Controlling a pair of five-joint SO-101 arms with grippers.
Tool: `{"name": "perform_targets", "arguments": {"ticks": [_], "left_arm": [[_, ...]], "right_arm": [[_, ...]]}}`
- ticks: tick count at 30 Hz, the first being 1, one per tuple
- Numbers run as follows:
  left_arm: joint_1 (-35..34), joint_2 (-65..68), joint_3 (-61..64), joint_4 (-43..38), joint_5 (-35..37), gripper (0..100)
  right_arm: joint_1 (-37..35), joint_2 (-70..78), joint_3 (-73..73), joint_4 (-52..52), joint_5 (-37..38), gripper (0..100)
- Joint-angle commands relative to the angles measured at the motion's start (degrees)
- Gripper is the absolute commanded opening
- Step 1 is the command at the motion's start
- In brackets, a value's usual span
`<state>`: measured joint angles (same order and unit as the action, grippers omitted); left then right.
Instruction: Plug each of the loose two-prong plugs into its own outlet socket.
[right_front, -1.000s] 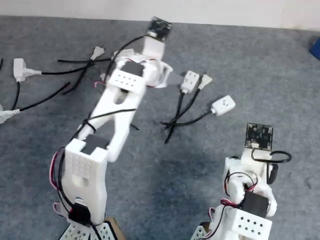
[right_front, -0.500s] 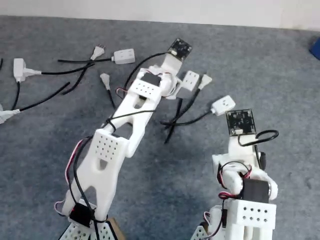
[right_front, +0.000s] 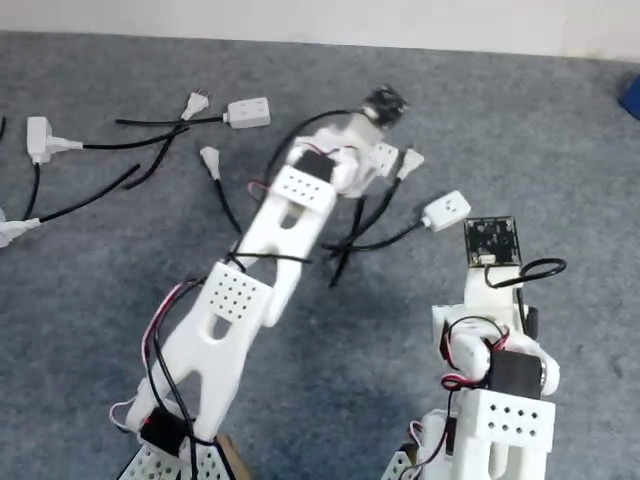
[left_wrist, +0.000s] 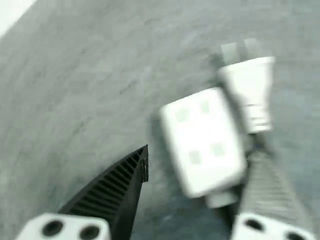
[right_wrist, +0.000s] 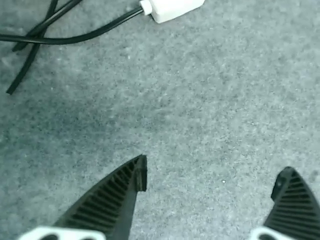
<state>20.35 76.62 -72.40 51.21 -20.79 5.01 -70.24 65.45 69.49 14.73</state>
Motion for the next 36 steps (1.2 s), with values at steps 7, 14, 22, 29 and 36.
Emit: {"name": "perform_targets", "arguments": {"ticks": [7, 14, 22, 29, 36], "left_arm": [[0.1, 0.4, -5.4, 8.8, -10.7, 0], [-4.5, 0.4, -17.6, 22.6, -10.5, 1], [-9.5, -8.2, -23.0, 41.1, -10.5, 1], [-10.6, -18.9, -19.2, 50.6, -8.0, 1], [-9.1, -31.6, 8.4, 50.7, -7.6, 1]], "right_arm": [[0.7, 0.2, 2.7, -5.2, -0.3, 37.9], [0.8, 0.2, 3.0, -5.2, -0.3, 37.9], [0.8, 0.3, 3.1, -5.2, -0.3, 37.9], [0.8, 0.4, 6.3, -7.3, -0.3, 37.9], [0.8, 0.4, 7.1, -7.3, -0.2, 37.9]]}}
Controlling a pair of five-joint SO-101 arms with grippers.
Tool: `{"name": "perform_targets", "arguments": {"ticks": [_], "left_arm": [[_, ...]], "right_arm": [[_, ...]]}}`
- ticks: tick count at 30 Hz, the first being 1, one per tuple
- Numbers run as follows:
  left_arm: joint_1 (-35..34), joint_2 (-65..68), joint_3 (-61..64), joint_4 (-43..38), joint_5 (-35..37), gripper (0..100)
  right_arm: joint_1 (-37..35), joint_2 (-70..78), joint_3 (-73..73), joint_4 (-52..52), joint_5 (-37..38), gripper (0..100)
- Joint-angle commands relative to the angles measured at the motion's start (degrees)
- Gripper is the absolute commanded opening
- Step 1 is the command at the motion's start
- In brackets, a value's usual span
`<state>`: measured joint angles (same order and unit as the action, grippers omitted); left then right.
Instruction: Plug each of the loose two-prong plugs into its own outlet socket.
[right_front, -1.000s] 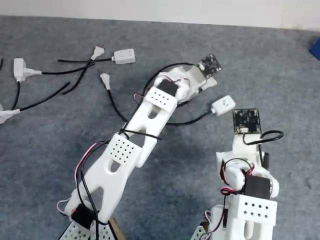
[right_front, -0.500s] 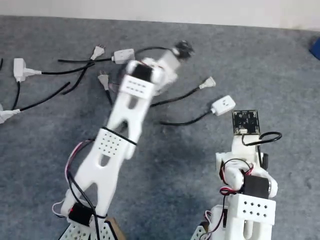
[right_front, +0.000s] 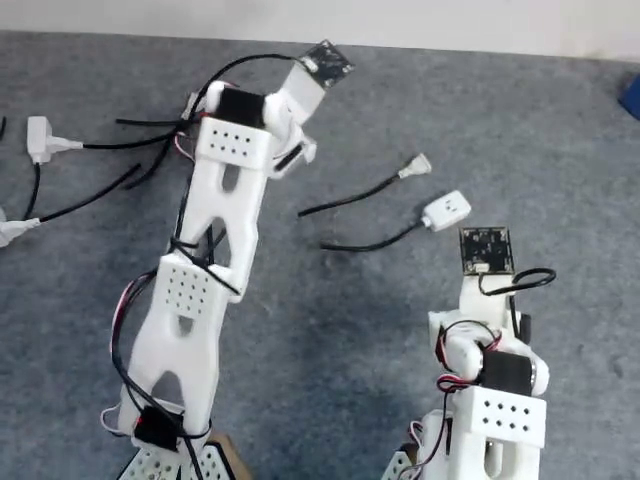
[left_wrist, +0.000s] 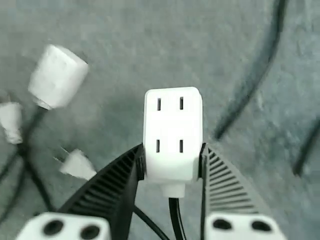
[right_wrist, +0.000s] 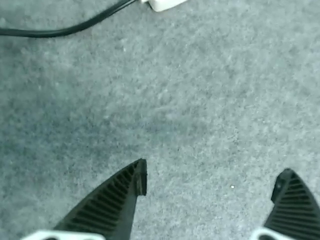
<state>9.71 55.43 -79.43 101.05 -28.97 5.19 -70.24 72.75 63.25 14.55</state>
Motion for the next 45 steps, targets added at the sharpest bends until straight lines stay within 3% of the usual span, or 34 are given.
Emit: {"name": "perform_targets", "arguments": {"ticks": [1, 3, 9, 13, 19, 23, 26, 33, 38, 45], "left_arm": [[2.7, -13.1, 20.4, 0.9, 0.6, 1], [5.8, -19.4, 30.5, 0.8, 0.1, 1], [17.0, -40.2, 64.0, 0.6, -10.8, 1], [16.9, -52.4, 83.3, -2.1, -21.6, 1], [6.3, -68.7, 112.7, -27.8, -29.1, 1], [5.9, -77.4, 130.2, -46.8, -29.5, 1], [9.0, -83.2, 139.6, -55.3, -29.5, 0], [17.6, -98.0, 149.1, -55.6, -23.1, 0], [21.2, -106.7, 150.5, -46.4, -22.0, 0], [20.5, -111.2, 151.2, -43.1, -21.0, 2]], "right_arm": [[0.7, 0.4, -0.2, -1.1, 0.0, 37.9], [0.7, 0.4, -0.2, -1.1, 0.0, 37.9], [0.6, 0.4, 0.0, -1.1, 0.0, 37.9], [0.6, 0.4, 0.0, -1.1, 0.0, 37.9], [0.3, 0.4, 0.0, -1.1, 0.0, 37.9], [0.3, 0.4, 0.0, -1.1, 0.0, 37.9], [0.3, 0.4, 0.1, -1.1, 0.0, 37.9], [0.3, 0.4, 0.1, -1.1, 0.0, 37.9], [0.3, 0.4, 0.1, -1.1, 0.0, 37.9], [0.3, 0.4, 0.1, -1.1, 0.0, 37.9]]}}
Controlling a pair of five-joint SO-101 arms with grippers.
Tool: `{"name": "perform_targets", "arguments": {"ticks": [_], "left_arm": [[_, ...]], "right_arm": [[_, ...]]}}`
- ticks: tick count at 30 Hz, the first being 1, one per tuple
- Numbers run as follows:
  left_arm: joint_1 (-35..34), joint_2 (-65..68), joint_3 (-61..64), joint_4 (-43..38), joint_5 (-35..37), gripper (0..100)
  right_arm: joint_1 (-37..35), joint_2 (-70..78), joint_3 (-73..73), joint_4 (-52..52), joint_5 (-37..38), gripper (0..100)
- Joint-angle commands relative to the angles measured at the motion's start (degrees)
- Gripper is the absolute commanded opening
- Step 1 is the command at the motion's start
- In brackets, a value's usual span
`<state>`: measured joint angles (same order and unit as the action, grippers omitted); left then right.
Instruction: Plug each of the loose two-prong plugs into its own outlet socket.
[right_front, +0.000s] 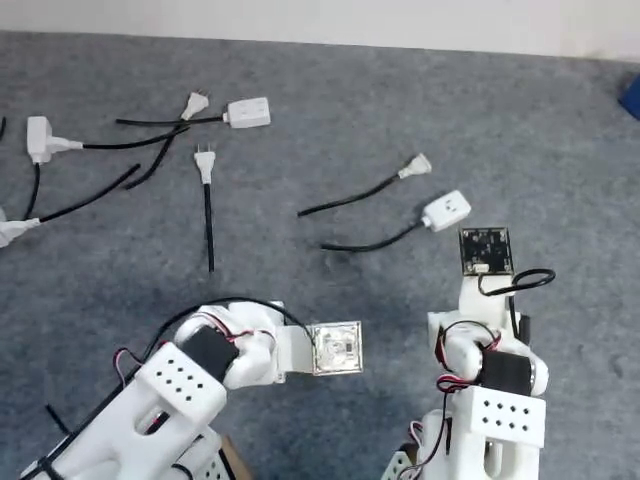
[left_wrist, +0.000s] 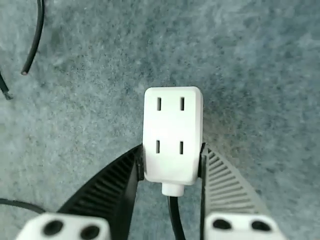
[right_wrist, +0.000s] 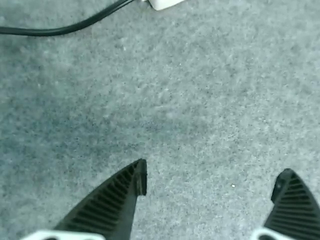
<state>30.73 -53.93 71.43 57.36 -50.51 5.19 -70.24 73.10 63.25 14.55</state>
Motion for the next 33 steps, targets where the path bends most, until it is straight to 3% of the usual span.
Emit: {"name": "perform_targets", "arguments": {"ticks": [1, 6, 14, 18, 25, 29, 33], "left_arm": [[-0.9, -1.8, 0.8, 0.4, 0.5, 4], [-1.0, -2.0, 4.4, 0.4, 0.5, 16], [-1.3, -2.2, 4.3, 0.3, 0.5, 17], [-1.3, -2.2, 3.6, 0.6, 0.6, 24], [-1.7, -2.2, 2.2, 0.4, 0.5, 26], [-10.3, -2.2, -4.2, 0.4, 0.7, 24], [-23.6, -2.0, -12.1, 0.2, 4.2, 23]], "right_arm": [[0.3, 0.4, -0.2, -1.1, 0.0, 37.9], [0.3, 0.4, -0.2, -1.1, 0.0, 37.9], [0.3, 0.5, -0.2, -1.0, 0.0, 37.9], [0.2, 1.1, -0.2, -0.9, 0.1, 37.9], [0.1, 14.0, -3.0, -1.2, 1.2, 37.9], [-1.6, 22.7, -10.5, -0.4, 2.8, 37.9], [-11.6, 32.5, -24.0, 6.7, 2.9, 37.9]]}}
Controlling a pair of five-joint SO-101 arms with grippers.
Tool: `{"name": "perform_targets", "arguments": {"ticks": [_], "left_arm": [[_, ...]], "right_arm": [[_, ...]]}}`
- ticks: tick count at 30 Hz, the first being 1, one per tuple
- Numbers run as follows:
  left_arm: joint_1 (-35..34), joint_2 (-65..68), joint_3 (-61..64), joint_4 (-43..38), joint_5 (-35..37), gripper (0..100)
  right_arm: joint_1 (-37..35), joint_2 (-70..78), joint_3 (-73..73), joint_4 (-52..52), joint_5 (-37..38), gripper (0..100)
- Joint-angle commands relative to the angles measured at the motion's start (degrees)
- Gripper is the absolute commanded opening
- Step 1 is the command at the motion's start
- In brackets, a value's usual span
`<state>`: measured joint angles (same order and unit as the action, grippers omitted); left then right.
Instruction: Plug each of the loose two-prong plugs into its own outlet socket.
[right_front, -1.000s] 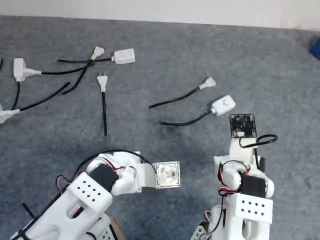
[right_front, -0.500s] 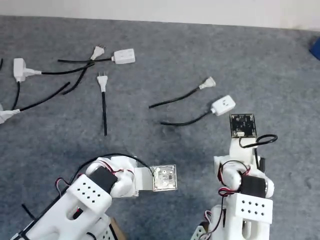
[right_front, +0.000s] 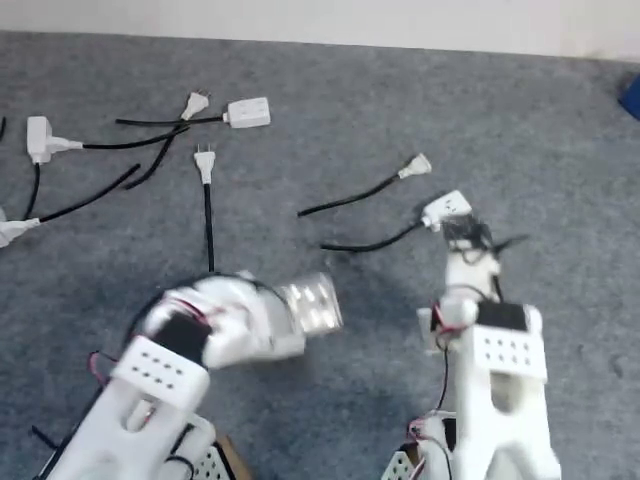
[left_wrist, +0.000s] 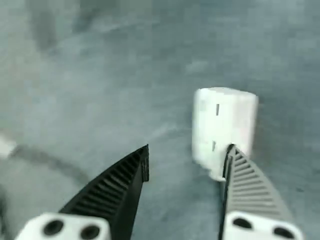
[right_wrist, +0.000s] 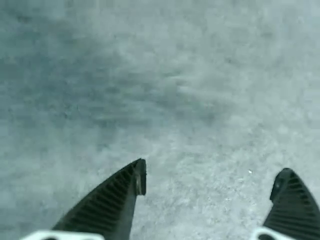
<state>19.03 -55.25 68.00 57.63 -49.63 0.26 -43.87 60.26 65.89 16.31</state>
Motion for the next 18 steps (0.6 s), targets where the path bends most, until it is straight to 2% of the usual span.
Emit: {"name": "perform_targets", "arguments": {"ticks": [1, 5, 8, 11, 14, 18], "left_arm": [[-15.4, -0.6, -10.7, -0.1, 4.0, 23], [-27.2, -0.7, -14.2, 0.0, 4.0, 23], [-30.8, -0.5, -12.6, -0.4, 3.7, 23], [-35.2, -0.5, -9.6, -5.5, 1.9, 23], [-37.3, -0.5, -5.7, -10.4, 1.9, 23], [-35.2, -0.5, -2.9, -10.8, 2.1, 23]], "right_arm": [[-9.2, 8.9, -15.3, 5.8, 1.1, 37.9], [-16.7, 22.5, -35.5, 12.3, 1.1, 37.9], [-20.5, 34.2, -51.6, 18.2, 0.8, 37.9], [-24.1, 46.5, -68.0, 23.3, 0.7, 37.9], [-25.3, 58.4, -84.1, 28.7, -0.2, 37.9], [-22.6, 69.2, -102.0, 35.4, -6.2, 37.9]]}}
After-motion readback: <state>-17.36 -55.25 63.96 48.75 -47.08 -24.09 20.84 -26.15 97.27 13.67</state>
